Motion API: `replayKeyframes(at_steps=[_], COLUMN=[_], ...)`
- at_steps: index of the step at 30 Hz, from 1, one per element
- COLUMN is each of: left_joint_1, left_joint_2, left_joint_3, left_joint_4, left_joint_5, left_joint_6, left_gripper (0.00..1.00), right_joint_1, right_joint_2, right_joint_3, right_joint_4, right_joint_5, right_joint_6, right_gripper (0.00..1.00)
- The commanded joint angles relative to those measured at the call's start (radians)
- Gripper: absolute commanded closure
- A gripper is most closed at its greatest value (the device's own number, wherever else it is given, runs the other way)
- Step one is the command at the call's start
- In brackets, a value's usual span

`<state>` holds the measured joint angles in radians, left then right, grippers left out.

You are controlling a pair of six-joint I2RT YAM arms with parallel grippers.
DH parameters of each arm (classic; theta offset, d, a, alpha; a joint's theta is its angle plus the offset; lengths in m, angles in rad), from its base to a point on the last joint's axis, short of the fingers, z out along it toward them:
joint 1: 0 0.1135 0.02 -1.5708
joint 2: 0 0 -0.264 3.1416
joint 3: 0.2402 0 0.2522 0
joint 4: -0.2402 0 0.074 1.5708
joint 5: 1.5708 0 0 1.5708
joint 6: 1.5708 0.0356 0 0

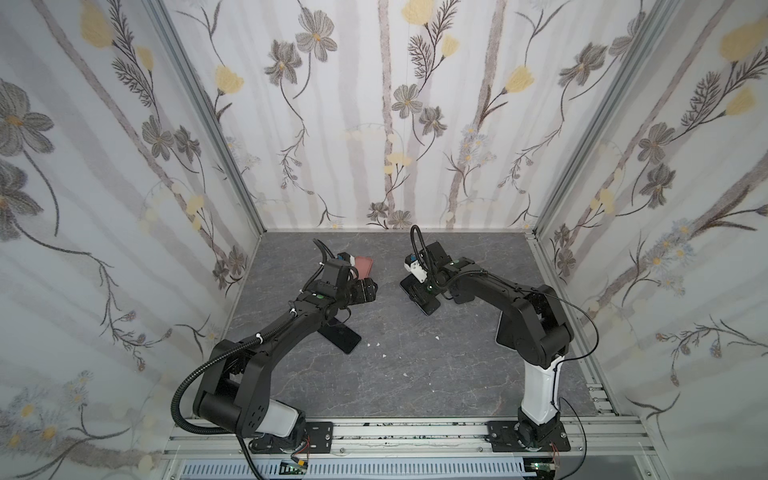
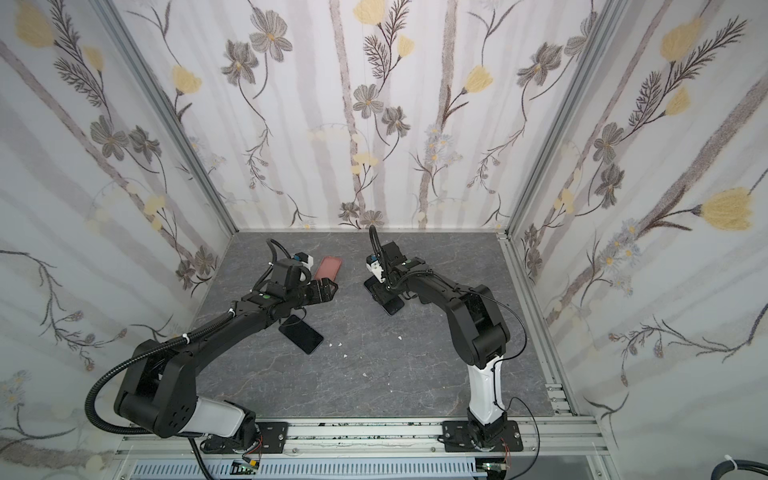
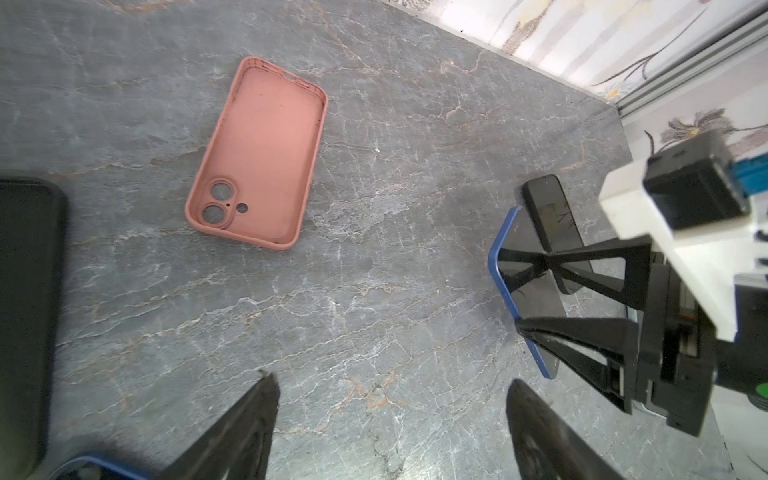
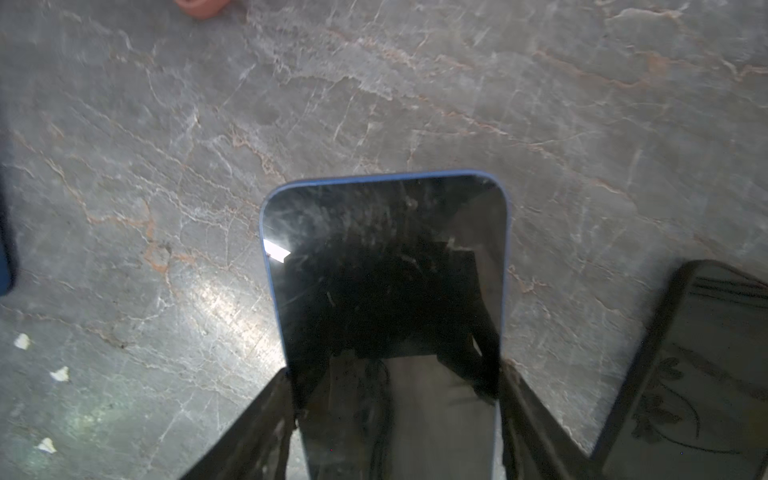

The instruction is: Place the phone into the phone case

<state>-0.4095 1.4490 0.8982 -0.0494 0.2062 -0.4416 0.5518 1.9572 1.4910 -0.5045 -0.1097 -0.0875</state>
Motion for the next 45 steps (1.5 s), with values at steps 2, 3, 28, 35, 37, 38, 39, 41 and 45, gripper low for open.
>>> replayKeyframes(at_steps=[2,3,28,35,37,38,39,41,45], left_joint_1=[-0.038,-0.051,-0.061,-0.051,-0.051,-0.050,-0.048,-0.045,-0.039], left_joint_2=[-0.033,-0.045,-0.029,-0.101,-0.108,-0.112,-0.115,-0.123,-0.136], left_joint_3=[-0.047,-0.066,0.151,0.105,0.111,0.111,0.113,0.113,0.113], left_joint_4=[0.185,0.232,0.072,0.088,0.076,0.073,0.069,0.062,0.034], left_joint_5=[0.029,0.035,0.302,0.241,0.225,0.221,0.218,0.199,0.179], left_joint_6=[-0.024,-0.023,-0.074,-0.060,-0.054,-0.051,-0.046,-0.036,-0.015], left_gripper=[0.15,0.14,0.24,0.23,0.22,0.22,0.22,0.21,0.21], right_joint_1=[-0.024,-0.031,0.050,0.006,-0.001,-0.003,-0.006,-0.009,-0.012], right_joint_2=[-0.073,-0.091,-0.379,-0.282,-0.245,-0.230,-0.205,-0.153,-0.030], right_joint_3=[-0.027,-0.032,-0.170,-0.155,-0.134,-0.125,-0.106,-0.066,0.028], right_joint_4=[0.101,0.112,0.207,0.161,0.146,0.138,0.124,0.087,-0.005], right_joint_5=[-0.077,-0.089,0.000,0.187,0.243,0.270,0.288,0.329,0.409], right_joint_6=[0.150,0.163,-0.060,0.141,0.207,0.241,0.272,0.328,0.426], right_gripper=[0.50,0.50,0.49,0.15,0.07,0.05,0.04,0.02,0.00])
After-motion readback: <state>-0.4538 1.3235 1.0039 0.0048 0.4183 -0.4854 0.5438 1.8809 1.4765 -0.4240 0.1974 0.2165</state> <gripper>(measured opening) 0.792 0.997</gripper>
